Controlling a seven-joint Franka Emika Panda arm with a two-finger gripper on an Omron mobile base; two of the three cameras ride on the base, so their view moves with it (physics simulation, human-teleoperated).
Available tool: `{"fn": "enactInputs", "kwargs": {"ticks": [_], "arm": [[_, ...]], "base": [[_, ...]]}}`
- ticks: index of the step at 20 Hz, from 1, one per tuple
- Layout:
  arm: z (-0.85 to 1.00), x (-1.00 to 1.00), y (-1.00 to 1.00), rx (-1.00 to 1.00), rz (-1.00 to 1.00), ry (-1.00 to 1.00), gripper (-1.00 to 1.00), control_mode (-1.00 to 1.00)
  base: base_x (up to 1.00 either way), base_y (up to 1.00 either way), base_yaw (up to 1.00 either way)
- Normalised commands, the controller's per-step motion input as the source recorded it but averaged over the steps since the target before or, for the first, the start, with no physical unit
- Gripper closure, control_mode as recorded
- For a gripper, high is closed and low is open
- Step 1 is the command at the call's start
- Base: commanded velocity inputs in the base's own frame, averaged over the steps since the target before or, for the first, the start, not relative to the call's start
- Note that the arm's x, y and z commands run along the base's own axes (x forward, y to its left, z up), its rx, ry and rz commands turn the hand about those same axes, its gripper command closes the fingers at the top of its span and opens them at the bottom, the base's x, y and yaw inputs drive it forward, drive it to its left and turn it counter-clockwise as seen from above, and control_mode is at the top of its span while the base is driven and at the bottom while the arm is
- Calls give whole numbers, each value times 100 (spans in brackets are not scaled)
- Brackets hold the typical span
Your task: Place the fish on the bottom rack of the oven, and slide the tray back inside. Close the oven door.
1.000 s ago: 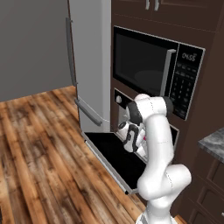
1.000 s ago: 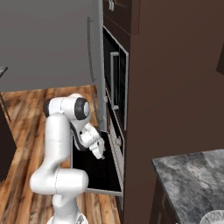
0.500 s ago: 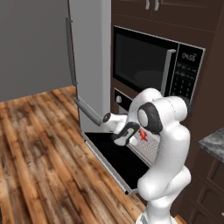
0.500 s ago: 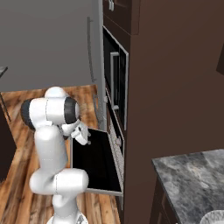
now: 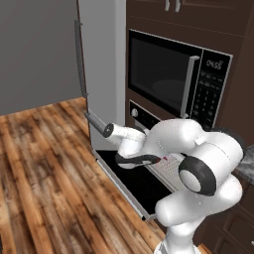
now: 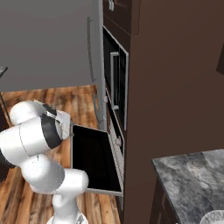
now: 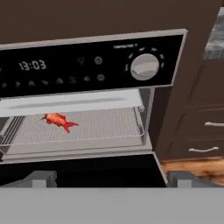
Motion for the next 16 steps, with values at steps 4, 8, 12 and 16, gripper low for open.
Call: {"fn": "enactInputs", "kwargs": {"ticks": [4,8,12,16], "arm": [[62,-56,57,-1,0,-6,-100,-100],[2,-29,77,-2,0,0,-100,-100],[-4,-17,60,0,-3,-5,-100,-100],[-26,-7,67,0,-5,-5,-100,-100]], "base": [[0,0,0],[0,0,0],[0,0,0],[0,0,0]]}}
